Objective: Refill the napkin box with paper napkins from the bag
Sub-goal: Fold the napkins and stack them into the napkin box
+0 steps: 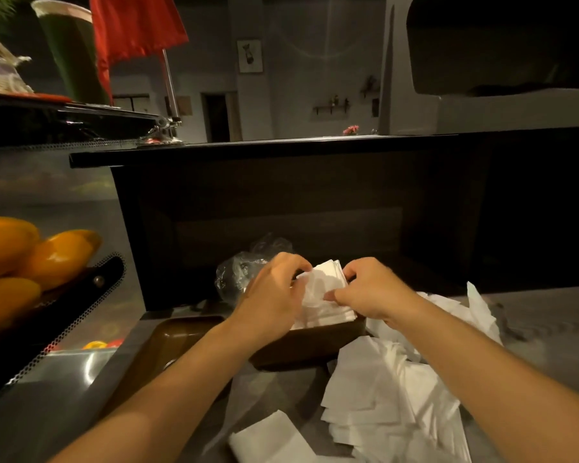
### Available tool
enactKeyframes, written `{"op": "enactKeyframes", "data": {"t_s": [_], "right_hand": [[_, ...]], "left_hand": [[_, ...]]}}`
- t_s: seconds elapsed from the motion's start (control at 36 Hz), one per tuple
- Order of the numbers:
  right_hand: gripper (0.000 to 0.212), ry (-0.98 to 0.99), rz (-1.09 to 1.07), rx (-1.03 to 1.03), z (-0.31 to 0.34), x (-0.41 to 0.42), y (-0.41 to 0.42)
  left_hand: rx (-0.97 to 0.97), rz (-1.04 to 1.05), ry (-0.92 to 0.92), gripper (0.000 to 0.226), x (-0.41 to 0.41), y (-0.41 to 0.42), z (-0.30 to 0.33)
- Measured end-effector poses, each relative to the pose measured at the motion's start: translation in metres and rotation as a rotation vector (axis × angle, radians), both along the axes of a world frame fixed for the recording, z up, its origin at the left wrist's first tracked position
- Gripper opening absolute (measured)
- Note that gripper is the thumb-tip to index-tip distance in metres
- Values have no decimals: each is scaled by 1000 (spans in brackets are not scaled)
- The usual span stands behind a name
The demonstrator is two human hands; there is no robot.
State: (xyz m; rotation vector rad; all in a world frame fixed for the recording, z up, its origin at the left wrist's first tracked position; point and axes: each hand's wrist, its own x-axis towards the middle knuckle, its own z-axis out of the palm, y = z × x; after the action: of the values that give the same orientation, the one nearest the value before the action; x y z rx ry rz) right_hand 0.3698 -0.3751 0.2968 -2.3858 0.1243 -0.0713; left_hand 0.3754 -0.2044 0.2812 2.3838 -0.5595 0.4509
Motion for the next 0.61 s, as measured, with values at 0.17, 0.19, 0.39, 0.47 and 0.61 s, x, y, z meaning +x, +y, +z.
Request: {"op": "enactKeyframes", "data": {"t_s": [0.17, 0.19, 0.39, 0.47, 0.61], "right_hand": [[43, -80, -49, -409, 4, -3, 4], [53, -124, -55, -472, 4, -4, 4], [40, -207, 339, -507, 7, -5, -17], [46, -56, 406, -596, 7, -1, -21], [52, 107, 439, -605, 11, 5, -19]], "left_hand": [[238, -71, 209, 39, -6, -6, 4], [244, -71, 219, 42, -6, -6, 6], [242, -122, 259, 44, -3, -9, 7], [297, -130, 263, 43, 0, -11, 7], [358, -125, 365, 62, 15, -6, 9]]}}
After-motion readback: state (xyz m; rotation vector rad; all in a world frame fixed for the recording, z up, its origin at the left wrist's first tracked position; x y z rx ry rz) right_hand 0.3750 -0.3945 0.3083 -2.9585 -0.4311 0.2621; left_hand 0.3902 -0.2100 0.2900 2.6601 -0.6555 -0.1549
